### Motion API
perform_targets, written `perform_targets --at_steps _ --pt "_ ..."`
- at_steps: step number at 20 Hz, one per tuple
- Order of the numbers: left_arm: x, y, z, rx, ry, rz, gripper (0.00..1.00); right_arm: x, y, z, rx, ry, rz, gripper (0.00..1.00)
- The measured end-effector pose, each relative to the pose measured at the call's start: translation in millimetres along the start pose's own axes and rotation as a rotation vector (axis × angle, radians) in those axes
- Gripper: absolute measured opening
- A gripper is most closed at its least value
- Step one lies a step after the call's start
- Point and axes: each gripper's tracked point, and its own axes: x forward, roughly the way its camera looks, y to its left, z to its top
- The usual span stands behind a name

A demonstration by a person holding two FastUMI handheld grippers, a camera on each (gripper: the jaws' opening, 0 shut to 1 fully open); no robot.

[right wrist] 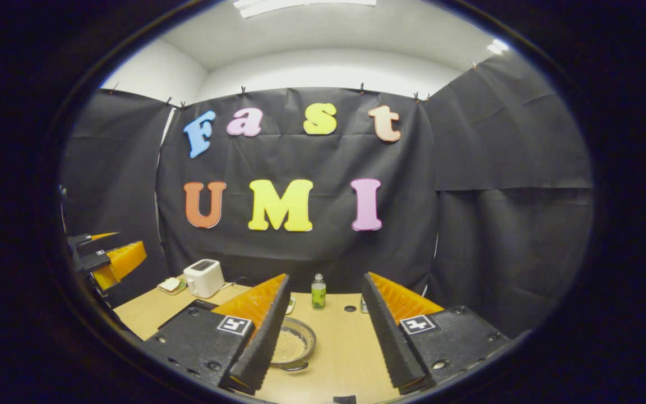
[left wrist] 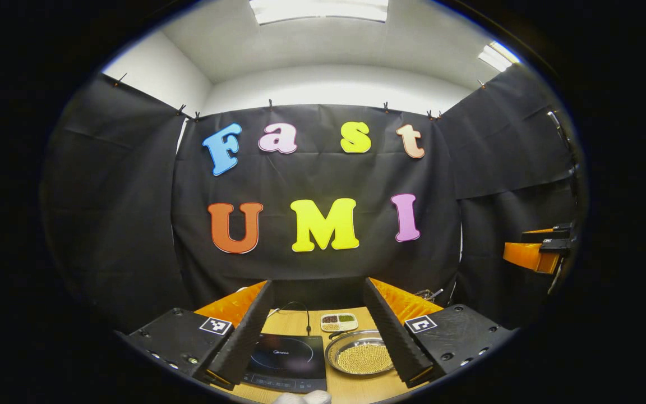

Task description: First push the handle of the pot to place it horizontally, then grasp the pot with both hands and set it on the induction cooktop.

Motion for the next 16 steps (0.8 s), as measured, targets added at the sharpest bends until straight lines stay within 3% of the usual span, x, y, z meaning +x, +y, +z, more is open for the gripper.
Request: perform_targets --at_steps 1,2,4,7,15,16 --pt "-0.4 1.2 0.0 -0.001 0.002 0.002 0.96 1.6 4.0 -3.0 -0.006 0.011 0.012 0.74" --pt "-0.1 1.4 -1.7 -0.002 0.004 0.003 0.96 3.0 6.9 -5.0 -0.014 0.021 0.022 0.53" --pt "-1.1 3.1 -4.9 -0.002 0.008 0.008 0.96 8.3 15.2 -15.7 -0.040 0.056 0.055 0.27" --pt "-1.9 5.4 -11.8 0.007 0.019 0.026 0.96 17.8 31.7 -41.4 -0.049 0.132 0.121 0.01" --pt "-8.2 17.0 -13.7 0.011 0.022 0.075 0.96 57.0 81.9 -153.1 -0.065 0.361 0.301 0.04" --pt "-9.2 19.8 -14.8 0.012 0.024 0.086 0.96 61.0 87.7 -170.9 -0.080 0.395 0.317 0.00"
